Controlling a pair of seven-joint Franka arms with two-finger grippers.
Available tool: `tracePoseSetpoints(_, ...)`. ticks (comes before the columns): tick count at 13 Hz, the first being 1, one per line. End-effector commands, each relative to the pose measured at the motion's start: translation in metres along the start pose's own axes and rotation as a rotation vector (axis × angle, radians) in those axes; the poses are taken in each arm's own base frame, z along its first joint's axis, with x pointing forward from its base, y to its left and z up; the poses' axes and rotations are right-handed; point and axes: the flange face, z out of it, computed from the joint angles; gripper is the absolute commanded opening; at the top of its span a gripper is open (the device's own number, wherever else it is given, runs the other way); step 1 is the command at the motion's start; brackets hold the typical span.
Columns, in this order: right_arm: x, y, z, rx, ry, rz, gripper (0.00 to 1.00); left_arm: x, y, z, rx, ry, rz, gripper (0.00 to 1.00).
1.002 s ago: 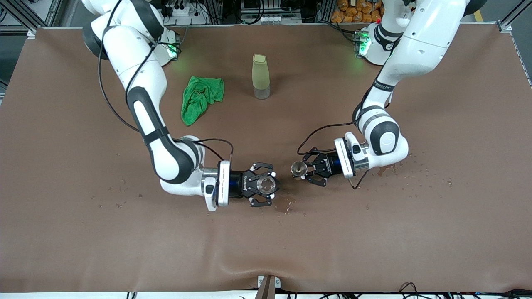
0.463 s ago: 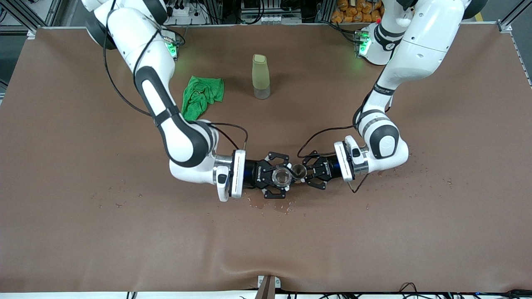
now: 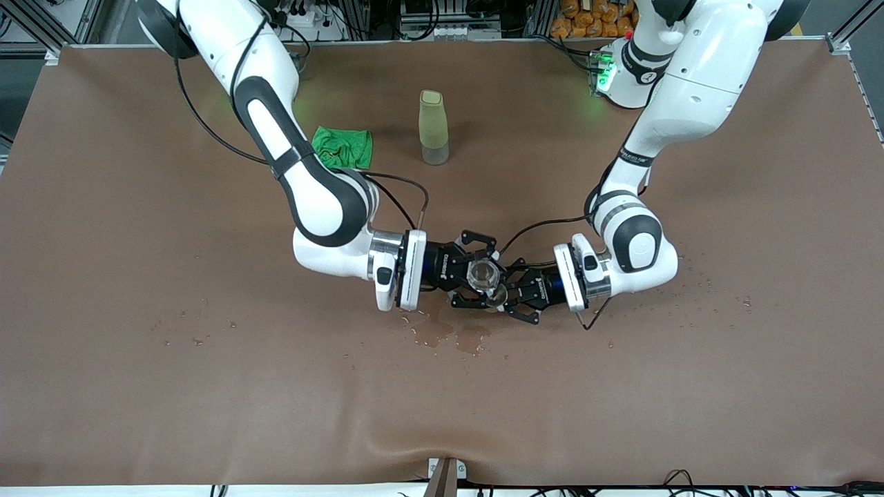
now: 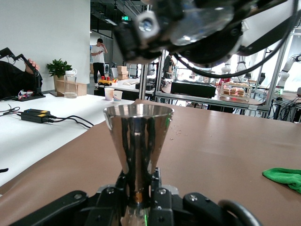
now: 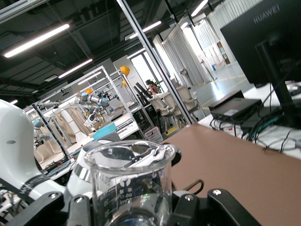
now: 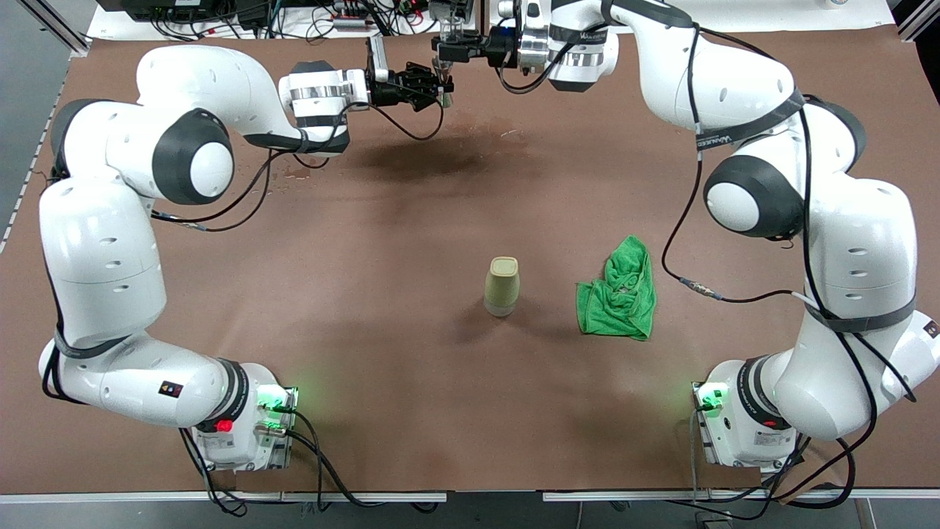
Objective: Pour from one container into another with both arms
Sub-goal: 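Tilt the right gripper's beaker over the jigger held by the left gripper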
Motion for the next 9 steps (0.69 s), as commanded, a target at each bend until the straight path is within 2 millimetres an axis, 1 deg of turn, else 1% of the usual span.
tracePoseSetpoints(1,-0.011,-0.028,-0.003,0.010,-0.009,0.122,0.00,0.000,-0.006,0.010,-0.019,-0.011,-0.005,0.00)
tracePoseSetpoints(2,-0.014,-0.033,-0.001,0.016,-0.006,0.173,0.00,-0.001,-0.006,0.011,-0.018,-0.013,-0.008,0.00)
tracePoseSetpoints(3,-0.015,-0.035,-0.001,0.019,-0.007,0.201,0.00,-0.002,-0.001,0.018,-0.030,-0.016,-0.020,0.00)
tracePoseSetpoints(6,-0.016,-0.038,0.003,0.031,-0.009,0.290,0.00,-0.005,-0.001,0.018,-0.027,-0.016,-0.026,0.00)
tracePoseSetpoints(7,-0.016,-0.042,0.006,0.040,-0.008,0.321,0.00,-0.005,-0.001,0.018,-0.027,-0.016,-0.027,0.00)
tracePoseSetpoints(9,-0.016,-0.042,0.006,0.042,-0.008,0.376,0.00,-0.006,-0.001,0.018,-0.027,-0.017,-0.029,0.00)
